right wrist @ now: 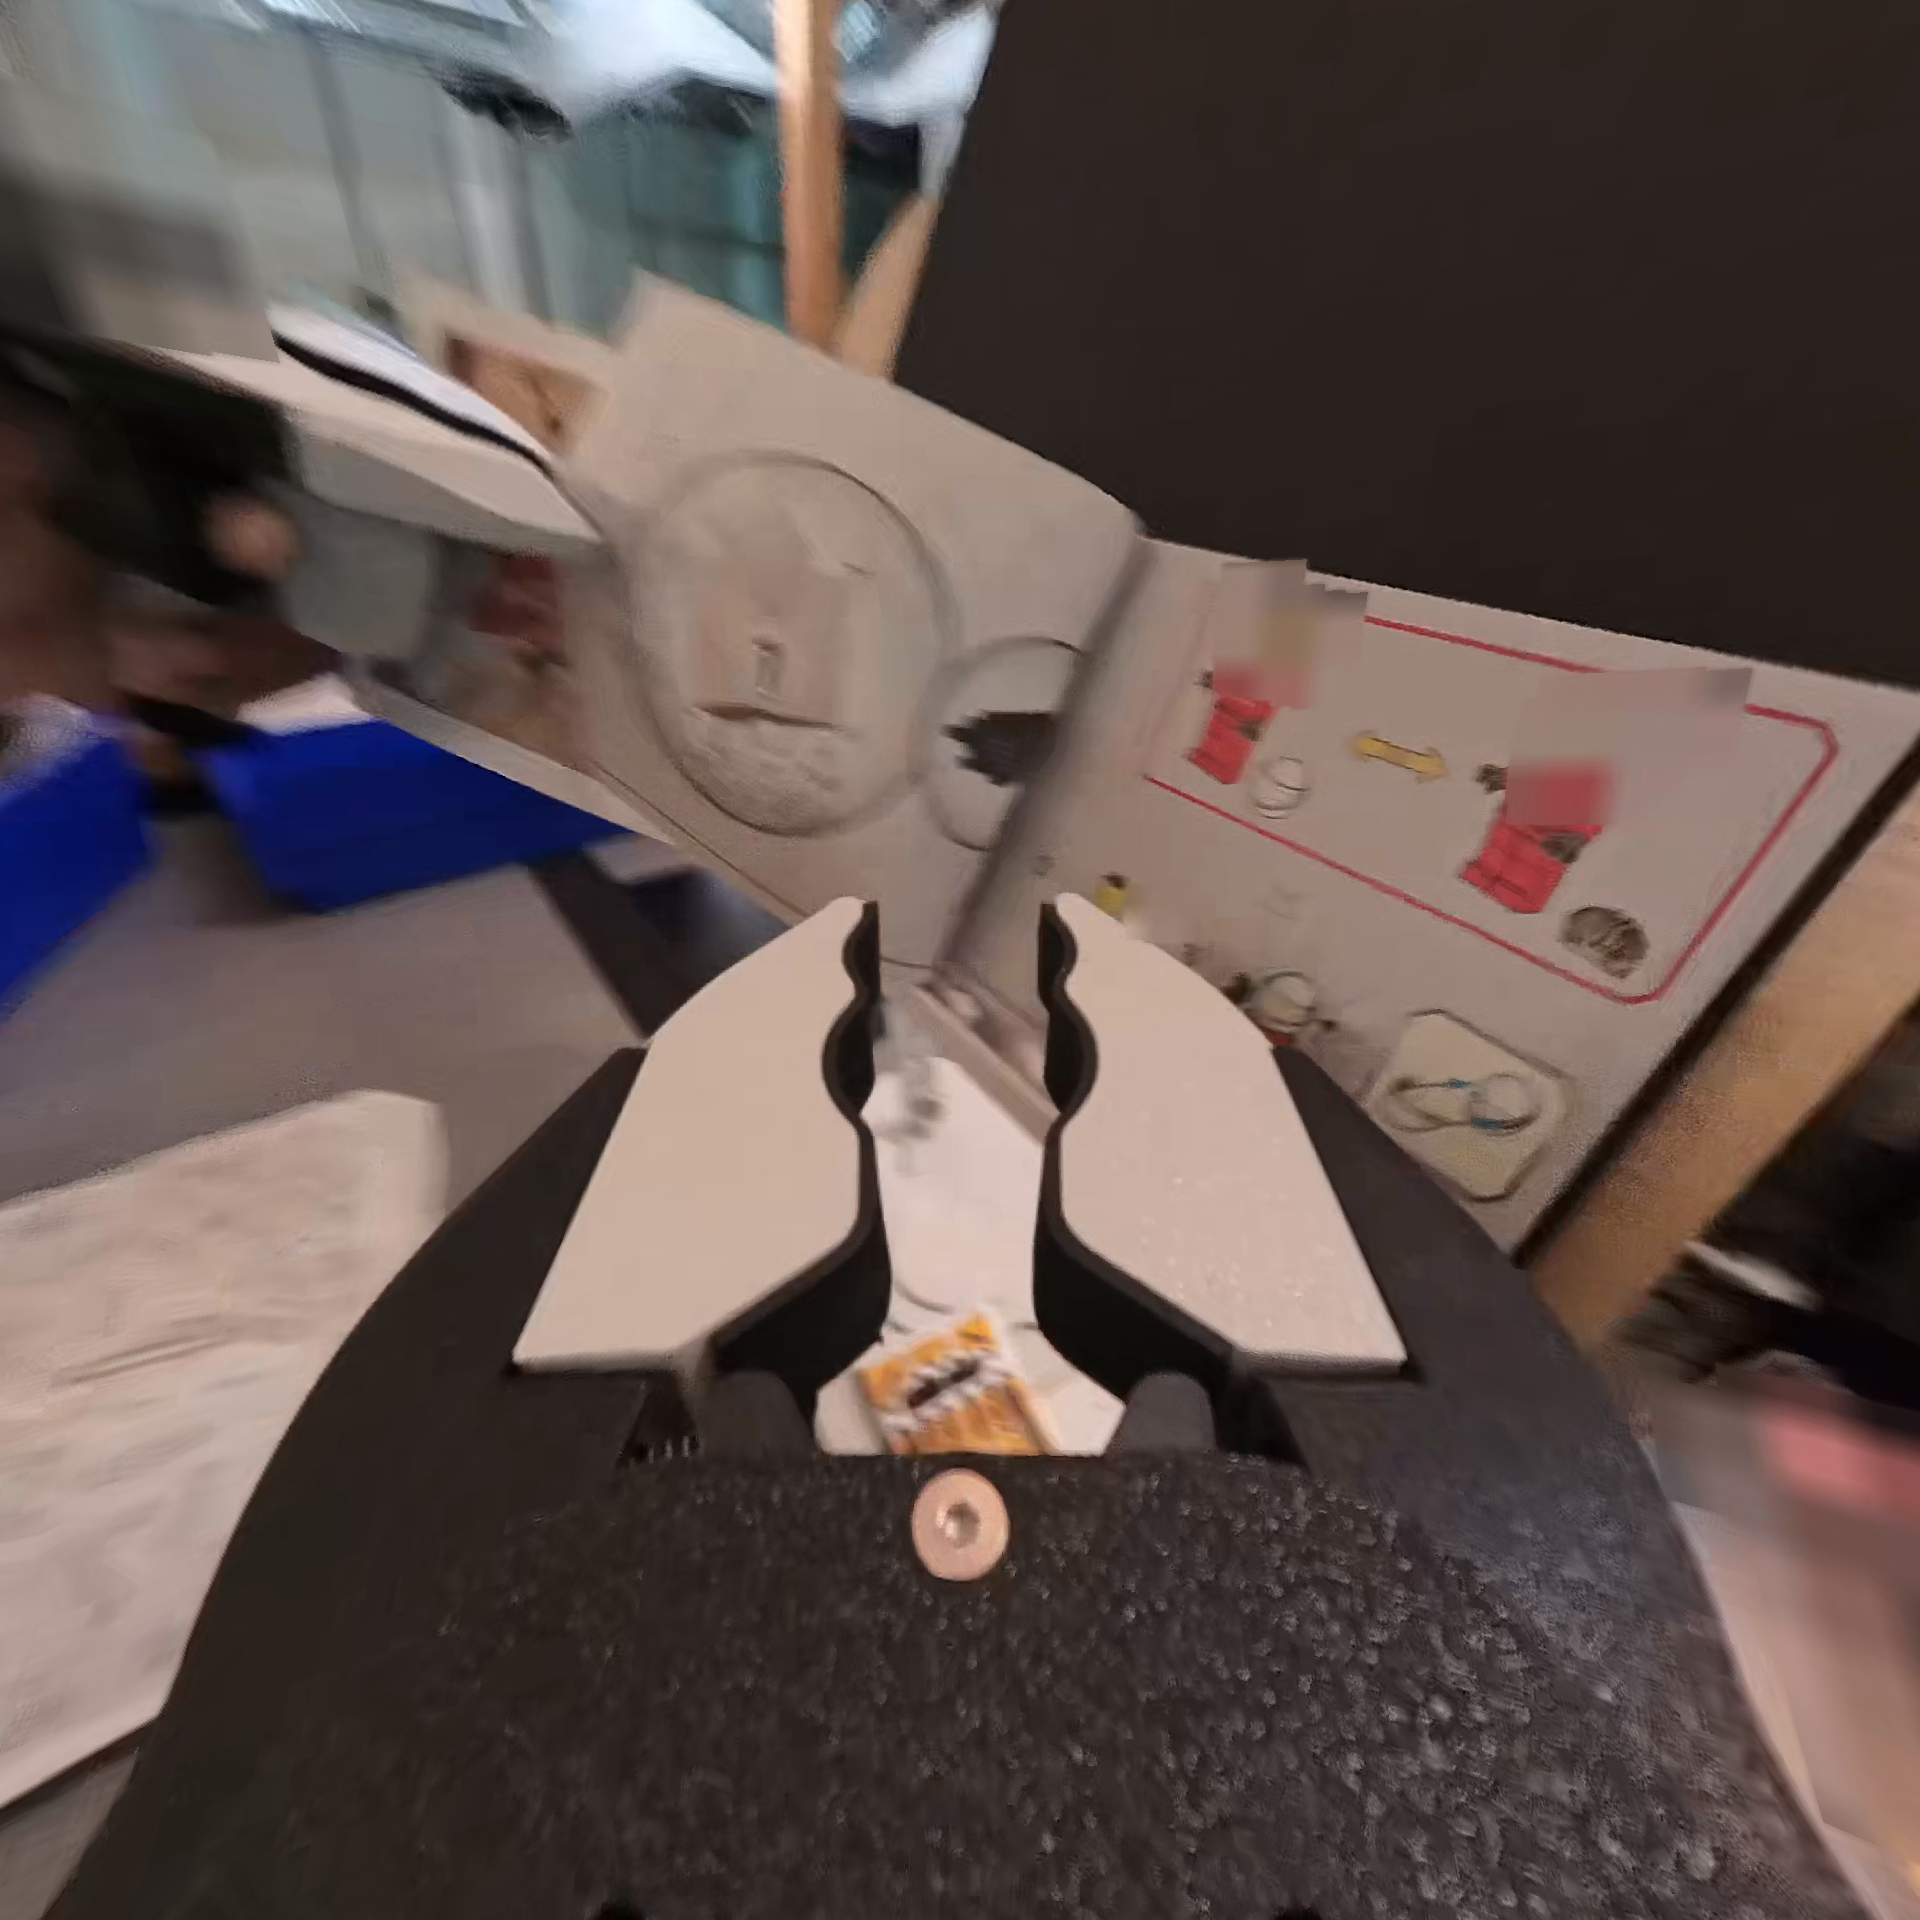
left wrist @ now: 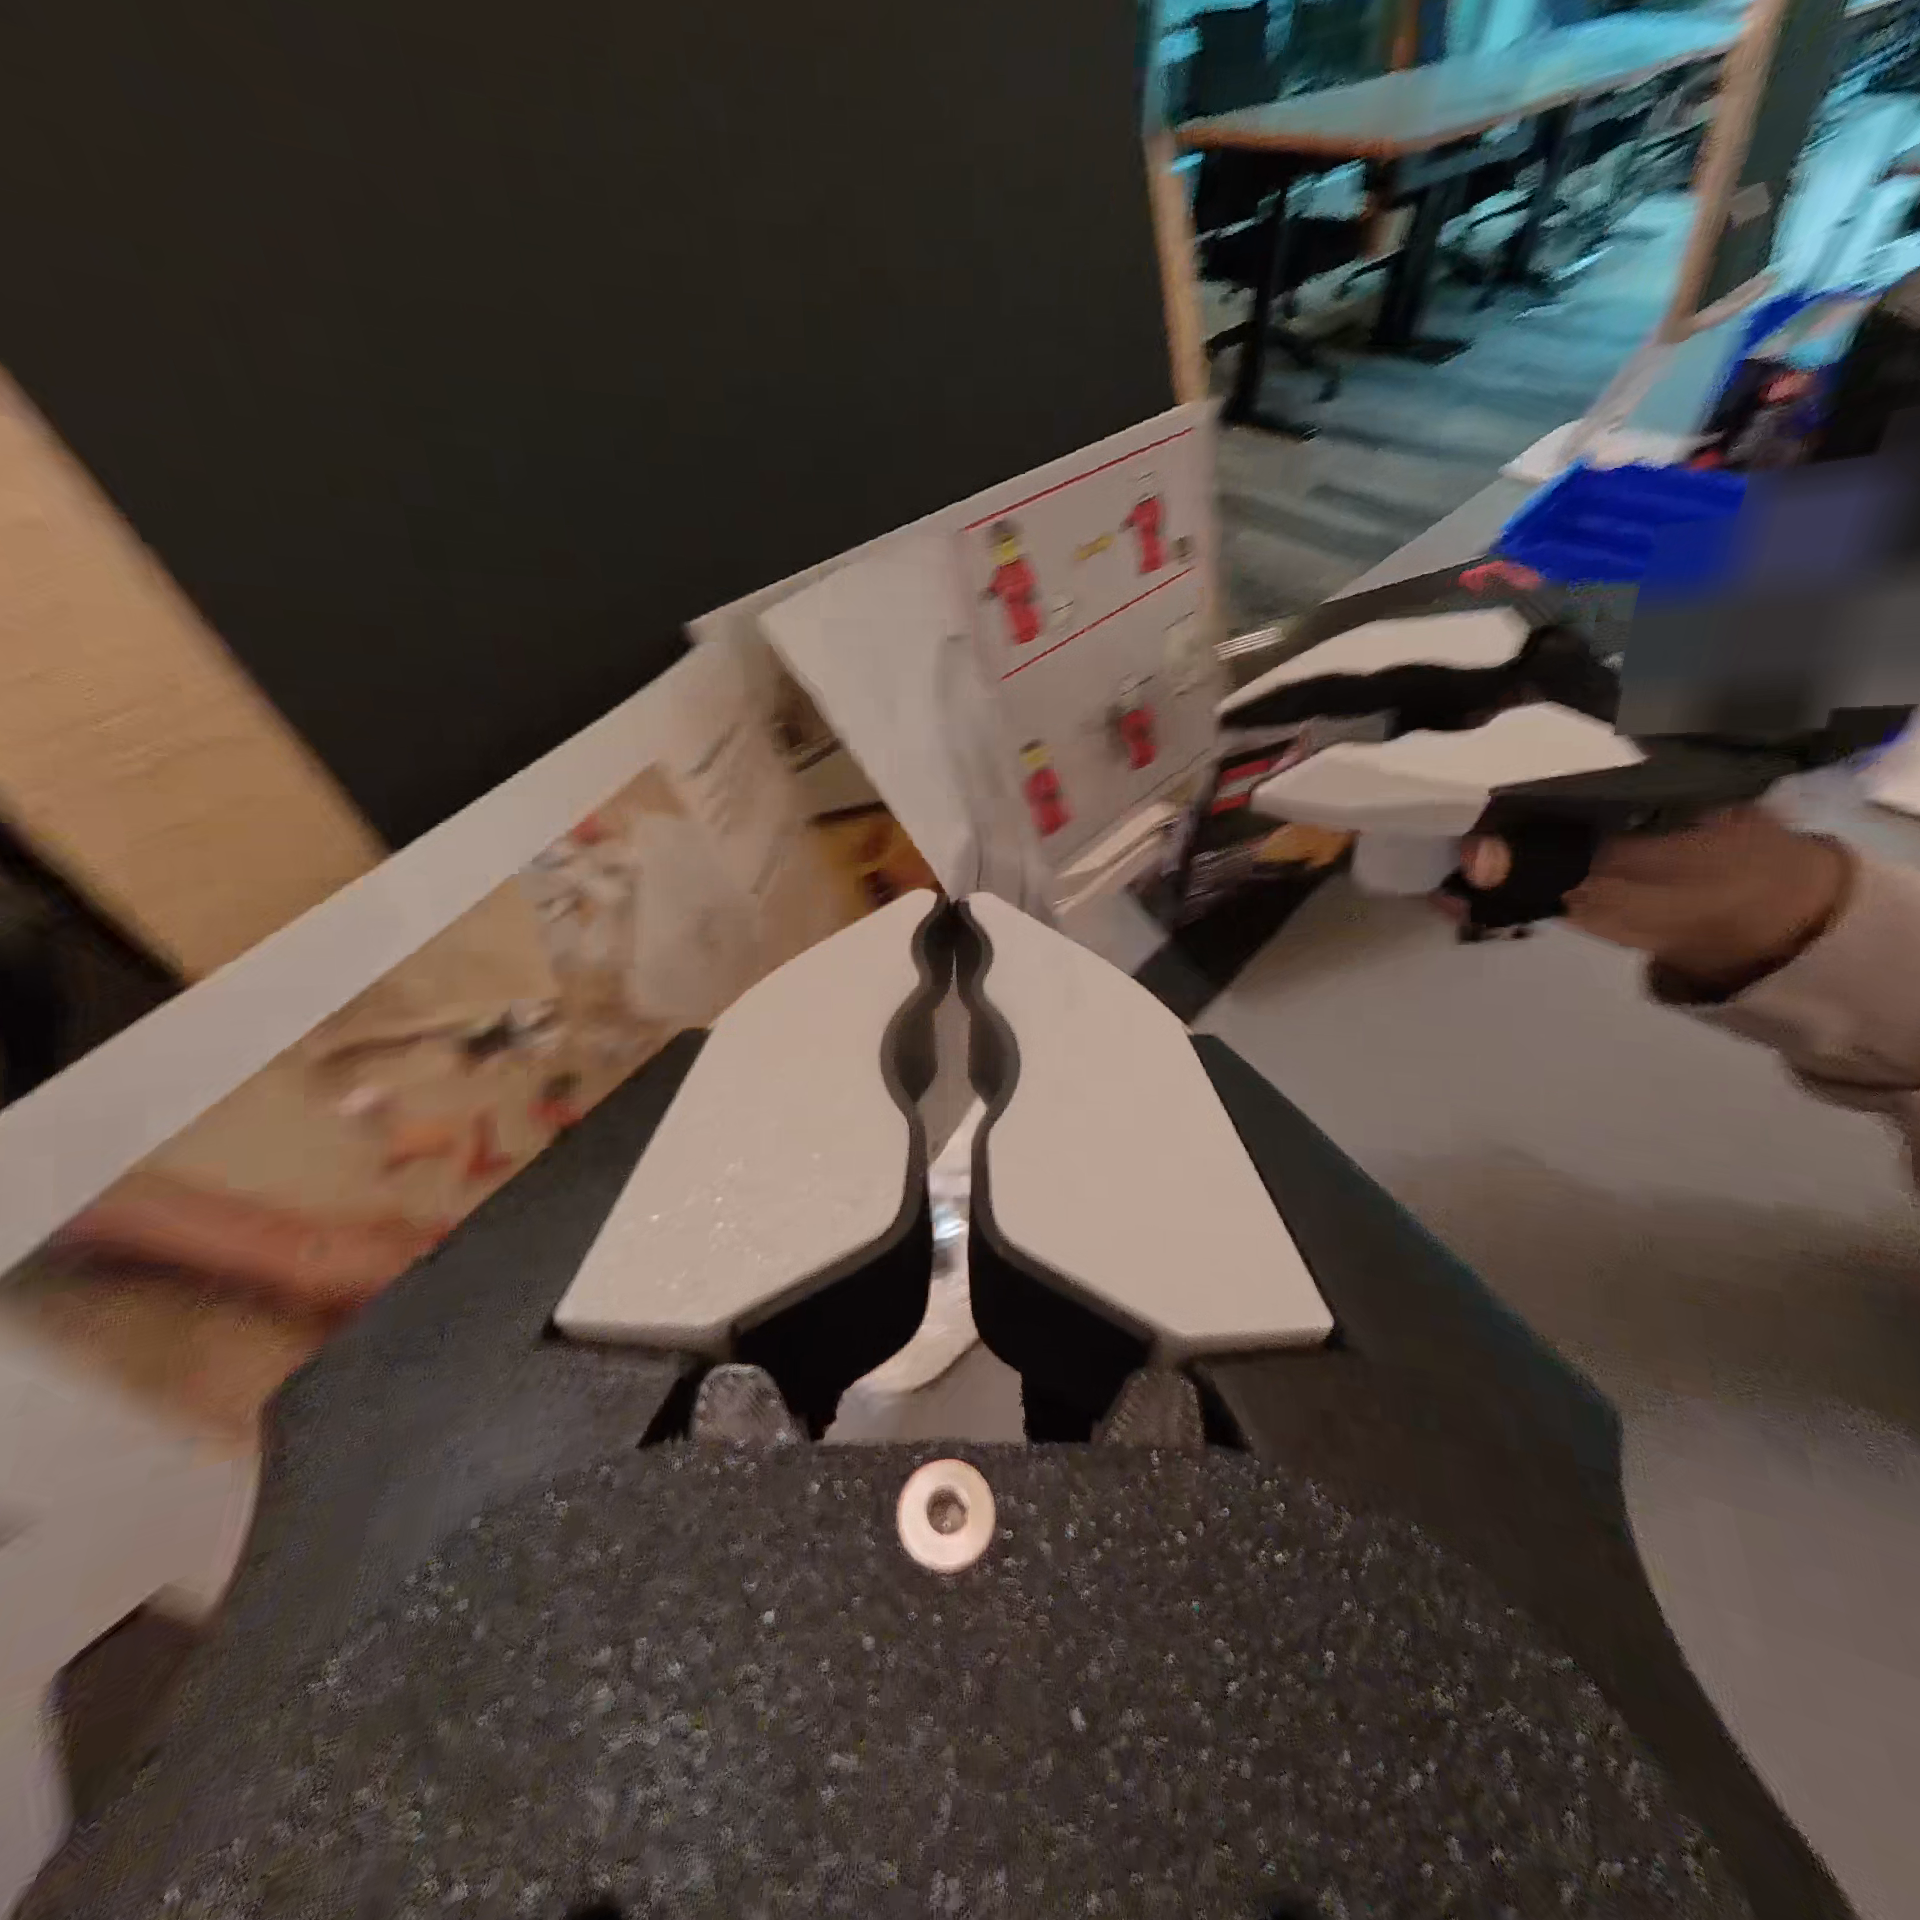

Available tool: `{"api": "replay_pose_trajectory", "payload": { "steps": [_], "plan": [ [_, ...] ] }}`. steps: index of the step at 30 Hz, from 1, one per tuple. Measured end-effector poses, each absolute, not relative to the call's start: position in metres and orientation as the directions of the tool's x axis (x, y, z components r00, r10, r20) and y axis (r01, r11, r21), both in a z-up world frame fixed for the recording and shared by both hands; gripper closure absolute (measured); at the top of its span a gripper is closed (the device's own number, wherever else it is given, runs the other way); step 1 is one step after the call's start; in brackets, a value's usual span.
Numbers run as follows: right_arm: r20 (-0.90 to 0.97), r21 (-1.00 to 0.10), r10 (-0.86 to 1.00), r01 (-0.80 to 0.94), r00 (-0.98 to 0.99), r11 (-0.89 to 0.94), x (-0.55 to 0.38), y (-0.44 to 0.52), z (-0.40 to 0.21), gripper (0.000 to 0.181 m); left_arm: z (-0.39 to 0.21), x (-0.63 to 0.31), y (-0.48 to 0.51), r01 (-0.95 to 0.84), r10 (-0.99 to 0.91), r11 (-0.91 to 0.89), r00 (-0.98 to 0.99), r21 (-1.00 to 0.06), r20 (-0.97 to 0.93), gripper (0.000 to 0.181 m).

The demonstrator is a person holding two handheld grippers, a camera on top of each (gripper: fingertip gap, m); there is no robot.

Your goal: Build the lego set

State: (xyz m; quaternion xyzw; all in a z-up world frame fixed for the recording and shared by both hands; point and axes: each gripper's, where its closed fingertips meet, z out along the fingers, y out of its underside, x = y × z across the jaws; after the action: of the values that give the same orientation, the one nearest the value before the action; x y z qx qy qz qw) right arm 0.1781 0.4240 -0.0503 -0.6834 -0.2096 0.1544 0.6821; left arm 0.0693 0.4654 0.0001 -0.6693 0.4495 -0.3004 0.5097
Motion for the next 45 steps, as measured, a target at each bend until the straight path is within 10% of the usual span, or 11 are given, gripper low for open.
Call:
{"api": "replay_pose_trajectory", "payload": {
  "steps": [13,39,45],
  "plan": [
    [0.656,-0.733,0.174,0.675,0.734,-0.083,0.145,0.514,-0.078,0.167,-0.047,-0.012,0.568,-0.342,-0.702,-0.175,0.701,-0.923,-0.127,0.181],
    [0.697,-0.674,0.266,0.735,0.665,-0.073,0.103,0.528,-0.076,0.172,-0.051,-0.029,0.611,-0.263,-0.602,-0.143,0.788,-0.954,-0.127,0.173],
    [0.721,-0.654,0.21,0.749,0.661,-0.113,0.105,0.528,-0.076,0.173,0.025,-0.02,0.538,-0.153,-0.56,0.122,0.805,-0.981,-0.196,0.169]
  ]
}}
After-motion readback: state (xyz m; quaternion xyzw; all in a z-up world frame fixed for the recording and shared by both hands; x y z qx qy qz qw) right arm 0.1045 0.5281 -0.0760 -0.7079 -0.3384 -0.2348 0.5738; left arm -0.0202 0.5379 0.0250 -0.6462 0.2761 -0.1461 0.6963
